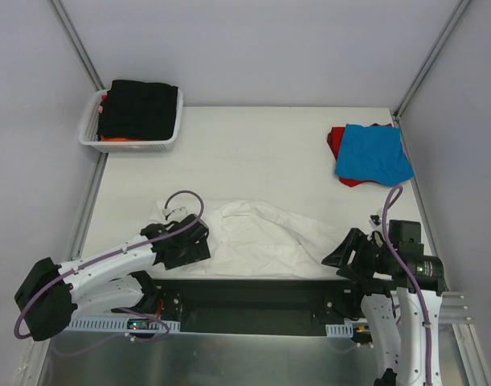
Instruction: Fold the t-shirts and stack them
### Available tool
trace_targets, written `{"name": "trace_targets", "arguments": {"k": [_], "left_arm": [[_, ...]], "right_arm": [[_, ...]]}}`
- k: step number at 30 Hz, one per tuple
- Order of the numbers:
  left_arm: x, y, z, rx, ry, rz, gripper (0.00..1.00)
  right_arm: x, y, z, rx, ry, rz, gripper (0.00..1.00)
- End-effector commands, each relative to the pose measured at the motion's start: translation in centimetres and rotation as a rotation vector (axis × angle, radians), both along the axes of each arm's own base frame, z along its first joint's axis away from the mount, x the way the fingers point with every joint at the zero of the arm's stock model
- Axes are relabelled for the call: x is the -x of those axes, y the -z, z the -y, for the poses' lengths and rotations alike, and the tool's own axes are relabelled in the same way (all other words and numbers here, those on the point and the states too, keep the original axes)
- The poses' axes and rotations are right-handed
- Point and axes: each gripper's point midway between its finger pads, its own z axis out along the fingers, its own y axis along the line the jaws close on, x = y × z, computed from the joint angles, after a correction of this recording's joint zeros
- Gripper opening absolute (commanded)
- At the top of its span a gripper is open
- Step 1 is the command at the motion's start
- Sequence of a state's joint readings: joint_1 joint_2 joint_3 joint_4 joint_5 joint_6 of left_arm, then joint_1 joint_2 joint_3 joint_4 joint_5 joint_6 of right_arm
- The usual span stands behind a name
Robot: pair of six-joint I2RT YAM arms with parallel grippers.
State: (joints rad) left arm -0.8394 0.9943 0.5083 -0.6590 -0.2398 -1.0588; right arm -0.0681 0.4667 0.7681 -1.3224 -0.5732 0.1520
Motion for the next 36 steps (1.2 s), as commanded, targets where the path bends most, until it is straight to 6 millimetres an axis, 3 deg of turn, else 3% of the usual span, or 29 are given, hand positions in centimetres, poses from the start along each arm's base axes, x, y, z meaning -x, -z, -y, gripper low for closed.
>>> {"name": "trace_targets", "arguments": {"k": [1,6,14,18,21,23,30,34,36], "left_arm": [[0.5,0.3,-0.3,-0.007,-0.001,-0.011,0.83],[0.2,0.1,-0.4,-0.027,0.007,0.002,0.69],[-0.1,-0.4,-0.6,-0.038,0.002,0.017,0.69],[-0.1,-0.6,-1.0,-0.047,-0.011,0.028,0.6],[0.4,-0.5,-2.0,-0.091,-0.044,0.003,0.61],[1.0,-0.7,-4.0,-0.179,-0.086,-0.012,0.66],[0.9,-0.9,-4.6,-0.189,-0.102,0.008,0.67],[1.2,-0.5,-4.6,-0.18,-0.117,-0.001,0.51],[1.1,-0.6,-4.5,-0.179,-0.114,0.003,0.48]], "right_arm": [[1.0,0.2,-0.3,-0.015,-0.004,-0.041,0.66],[1.2,0.2,-0.2,-0.012,-0.003,-0.038,0.66],[1.4,0.2,-0.2,-0.009,-0.003,-0.039,0.66],[1.5,0.3,-0.2,-0.007,-0.006,-0.038,0.66],[1.5,0.3,-0.2,-0.009,-0.008,-0.039,0.66],[1.5,0.3,-0.2,-0.01,-0.008,-0.042,0.66],[1.5,0.4,-0.3,-0.011,-0.013,-0.039,0.66],[1.4,0.3,-0.3,-0.012,-0.015,-0.038,0.66],[1.5,0.4,-0.3,-0.012,-0.015,-0.04,0.66]]}}
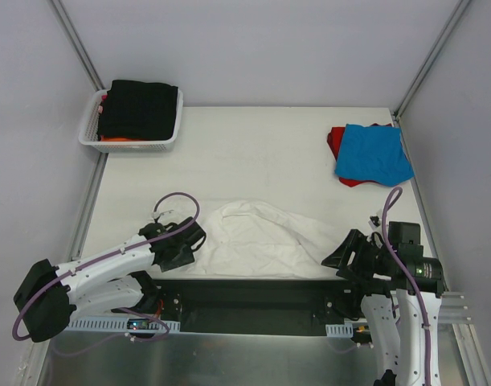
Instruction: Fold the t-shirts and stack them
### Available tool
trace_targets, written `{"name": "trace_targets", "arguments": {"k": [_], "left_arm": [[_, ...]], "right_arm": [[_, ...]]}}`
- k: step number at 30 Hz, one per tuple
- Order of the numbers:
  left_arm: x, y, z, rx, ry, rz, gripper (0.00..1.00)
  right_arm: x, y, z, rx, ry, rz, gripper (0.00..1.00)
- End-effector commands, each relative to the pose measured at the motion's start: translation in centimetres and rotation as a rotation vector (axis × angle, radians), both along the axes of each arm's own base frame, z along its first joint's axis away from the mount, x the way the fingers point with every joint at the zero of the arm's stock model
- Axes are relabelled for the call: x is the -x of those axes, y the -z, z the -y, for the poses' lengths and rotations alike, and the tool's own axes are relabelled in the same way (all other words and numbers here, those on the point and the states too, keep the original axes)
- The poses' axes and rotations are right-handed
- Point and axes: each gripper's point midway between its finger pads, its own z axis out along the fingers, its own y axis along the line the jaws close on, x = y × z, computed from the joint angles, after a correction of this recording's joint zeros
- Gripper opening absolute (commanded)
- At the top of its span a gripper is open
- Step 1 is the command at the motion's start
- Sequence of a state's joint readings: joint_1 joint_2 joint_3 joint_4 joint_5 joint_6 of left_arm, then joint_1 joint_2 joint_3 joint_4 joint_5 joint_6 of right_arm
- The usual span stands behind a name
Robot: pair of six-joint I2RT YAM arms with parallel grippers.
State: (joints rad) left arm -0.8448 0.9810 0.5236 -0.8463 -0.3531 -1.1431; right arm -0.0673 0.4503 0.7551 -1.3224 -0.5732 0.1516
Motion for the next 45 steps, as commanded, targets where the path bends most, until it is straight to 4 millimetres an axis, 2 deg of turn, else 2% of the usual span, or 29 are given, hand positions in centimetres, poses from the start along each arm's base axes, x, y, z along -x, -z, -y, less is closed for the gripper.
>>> {"name": "trace_targets", "arguments": {"k": [1,7,9,10,13,19,35,37,38,40,45], "left_arm": [[-0.2,-0.5,-0.5,-0.02,-0.014,0.024,0.45],[-0.4,-0.6,-0.4,-0.03,-0.009,0.02,0.24],[-0.4,-0.5,-0.3,-0.029,-0.006,0.02,0.25],[-0.4,-0.5,-0.2,-0.026,-0.004,0.018,0.31],[-1.0,-0.2,0.8,0.011,0.026,0.038,0.36],[-1.2,1.0,2.3,0.062,0.05,0.022,0.33],[-0.3,1.8,1.4,0.037,0.064,-0.009,0.31],[-0.3,1.8,1.4,0.039,0.064,-0.007,0.28],[-0.4,1.7,1.5,0.041,0.064,-0.004,0.17],[-0.5,1.6,1.6,0.043,0.069,-0.002,0.01],[-1.1,0.8,2.2,0.047,0.085,0.012,0.0]], "right_arm": [[1.4,0.1,-0.3,-0.012,-0.017,-0.042,0.66],[1.5,0.1,-0.3,-0.01,-0.018,-0.043,0.66],[1.5,0.1,-0.3,-0.011,-0.018,-0.042,0.66],[1.5,0.0,-0.3,-0.01,-0.018,-0.041,0.66],[1.5,0.1,-0.2,-0.009,-0.017,-0.041,0.66],[1.5,0.0,-0.2,-0.003,-0.018,-0.04,0.66],[1.8,0.0,-0.1,0.003,-0.013,-0.043,0.66],[1.9,0.0,-0.1,0.004,-0.012,-0.04,0.66],[1.9,0.1,-0.1,0.003,-0.011,-0.044,0.66],[1.9,0.1,-0.1,0.005,-0.01,-0.044,0.66],[1.9,0.3,0.0,0.005,-0.007,-0.046,0.66]]}}
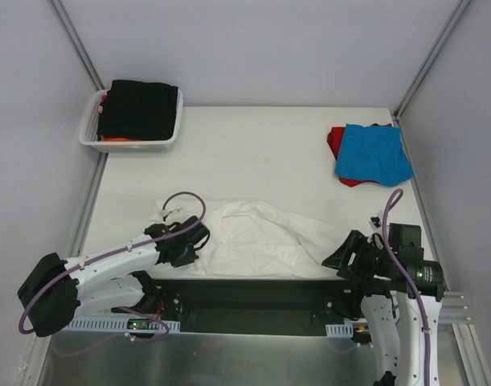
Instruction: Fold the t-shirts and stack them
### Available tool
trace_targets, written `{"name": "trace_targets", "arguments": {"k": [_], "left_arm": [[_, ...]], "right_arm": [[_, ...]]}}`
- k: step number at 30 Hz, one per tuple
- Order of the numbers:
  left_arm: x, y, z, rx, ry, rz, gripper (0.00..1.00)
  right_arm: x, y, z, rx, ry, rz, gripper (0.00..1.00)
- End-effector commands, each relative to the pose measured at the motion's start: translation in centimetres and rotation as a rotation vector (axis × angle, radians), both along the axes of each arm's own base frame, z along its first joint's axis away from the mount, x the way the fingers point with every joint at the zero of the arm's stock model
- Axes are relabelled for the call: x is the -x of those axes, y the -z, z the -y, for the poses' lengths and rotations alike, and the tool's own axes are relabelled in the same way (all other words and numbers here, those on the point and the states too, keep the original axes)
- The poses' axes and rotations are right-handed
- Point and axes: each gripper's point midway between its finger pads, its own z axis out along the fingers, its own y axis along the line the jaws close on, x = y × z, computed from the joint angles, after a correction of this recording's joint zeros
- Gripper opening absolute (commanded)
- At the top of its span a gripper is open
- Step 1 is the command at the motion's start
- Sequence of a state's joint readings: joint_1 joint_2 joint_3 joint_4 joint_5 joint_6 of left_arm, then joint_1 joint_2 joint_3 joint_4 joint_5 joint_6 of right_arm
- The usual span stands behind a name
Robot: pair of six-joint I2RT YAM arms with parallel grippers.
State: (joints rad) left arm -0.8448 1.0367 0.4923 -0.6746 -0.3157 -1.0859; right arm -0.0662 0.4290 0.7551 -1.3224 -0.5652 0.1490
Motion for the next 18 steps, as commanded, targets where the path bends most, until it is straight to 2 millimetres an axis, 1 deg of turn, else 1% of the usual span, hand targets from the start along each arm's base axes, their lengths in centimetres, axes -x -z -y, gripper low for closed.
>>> {"name": "trace_targets", "arguments": {"k": [1,4,5,6,8,9,13,14,18], "left_arm": [[0.1,-0.6,-0.1,-0.022,0.028,-0.007,0.0],[-0.3,-1.4,0.4,-0.018,0.049,-0.002,0.0],[-0.6,-2.0,0.7,-0.013,0.06,0.004,0.0],[-0.7,-2.4,0.9,-0.012,0.066,0.007,0.1],[-1.3,-3.5,1.2,-0.014,0.07,0.023,0.12],[-1.5,-3.9,1.2,-0.018,0.075,0.029,0.12],[-2.6,-5.4,1.5,-0.046,0.094,0.053,0.0],[-3.0,-5.9,1.8,-0.051,0.105,0.061,0.0],[-4.0,-7.0,2.4,-0.075,0.131,0.068,0.0]], "right_arm": [[1.8,0.3,-0.1,-0.003,-0.006,-0.067,0.66],[1.7,0.3,-0.1,0.0,-0.006,-0.069,0.66],[1.7,0.3,-0.1,0.0,-0.006,-0.068,0.66],[1.7,0.4,-0.1,0.0,-0.006,-0.071,0.66],[1.5,0.4,-0.1,-0.003,-0.007,-0.066,0.66],[1.5,0.4,-0.1,-0.004,-0.005,-0.069,0.66],[0.8,0.2,-0.1,-0.009,-0.001,-0.059,0.66],[0.6,0.2,-0.1,-0.008,0.001,-0.058,0.66],[0.0,-0.2,-0.1,-0.009,0.008,-0.049,0.66]]}}
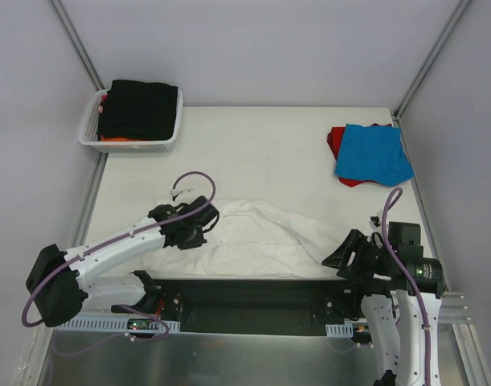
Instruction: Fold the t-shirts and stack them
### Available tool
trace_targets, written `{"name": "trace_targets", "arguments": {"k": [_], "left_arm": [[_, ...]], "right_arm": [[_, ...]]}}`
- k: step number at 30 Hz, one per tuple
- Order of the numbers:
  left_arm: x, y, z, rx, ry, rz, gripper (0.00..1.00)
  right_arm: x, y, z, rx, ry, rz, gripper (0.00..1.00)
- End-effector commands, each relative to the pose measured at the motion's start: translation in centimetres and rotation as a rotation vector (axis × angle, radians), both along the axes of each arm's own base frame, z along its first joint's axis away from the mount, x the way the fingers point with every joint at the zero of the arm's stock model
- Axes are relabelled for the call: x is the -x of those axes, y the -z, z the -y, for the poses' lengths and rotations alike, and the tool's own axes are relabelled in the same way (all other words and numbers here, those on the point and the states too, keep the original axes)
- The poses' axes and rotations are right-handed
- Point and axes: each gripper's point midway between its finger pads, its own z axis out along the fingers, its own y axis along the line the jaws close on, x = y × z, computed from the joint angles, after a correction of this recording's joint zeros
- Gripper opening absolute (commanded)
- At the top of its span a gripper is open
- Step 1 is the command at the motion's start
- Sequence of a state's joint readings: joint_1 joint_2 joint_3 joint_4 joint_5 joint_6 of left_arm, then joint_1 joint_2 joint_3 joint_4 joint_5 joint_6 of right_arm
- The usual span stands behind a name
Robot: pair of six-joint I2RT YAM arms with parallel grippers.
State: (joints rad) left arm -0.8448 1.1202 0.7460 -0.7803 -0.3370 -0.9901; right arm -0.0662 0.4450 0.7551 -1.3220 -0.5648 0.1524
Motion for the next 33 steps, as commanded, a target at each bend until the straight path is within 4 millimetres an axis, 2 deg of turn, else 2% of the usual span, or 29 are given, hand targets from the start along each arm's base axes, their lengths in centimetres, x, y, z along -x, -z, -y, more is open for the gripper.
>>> {"name": "trace_targets", "arguments": {"k": [1,3,6,7,13,20,26,33], "left_arm": [[-1.1,-1.7,-0.1,-0.075,0.049,0.021,0.0],[-1.9,-2.6,0.6,-0.075,0.064,0.038,0.0],[-3.0,-3.8,1.5,-0.08,0.085,0.052,0.0],[-3.5,-4.7,2.0,-0.069,0.089,0.066,0.0],[-4.7,-5.9,3.7,-0.067,0.126,0.06,0.0],[-3.6,-6.3,4.1,-0.012,0.134,0.026,0.0],[-2.7,-6.8,3.7,-0.007,0.157,0.004,0.0],[-3.3,-7.7,5.7,0.029,0.187,-0.018,0.0]], "right_arm": [[-0.1,-0.2,-0.1,-0.006,0.007,-0.037,0.66],[-0.2,0.4,0.2,0.012,0.02,-0.068,0.66],[-0.3,1.4,0.7,0.038,0.019,-0.113,0.58],[-0.5,1.6,0.8,0.044,0.02,-0.111,0.58],[-1.4,3.4,1.7,0.099,0.026,-0.122,0.6],[-2.3,5.5,1.7,0.088,0.08,-0.121,0.59],[-3.7,5.9,1.7,0.078,0.118,-0.098,0.59],[-4.8,6.9,1.7,0.07,0.139,-0.098,0.59]]}}
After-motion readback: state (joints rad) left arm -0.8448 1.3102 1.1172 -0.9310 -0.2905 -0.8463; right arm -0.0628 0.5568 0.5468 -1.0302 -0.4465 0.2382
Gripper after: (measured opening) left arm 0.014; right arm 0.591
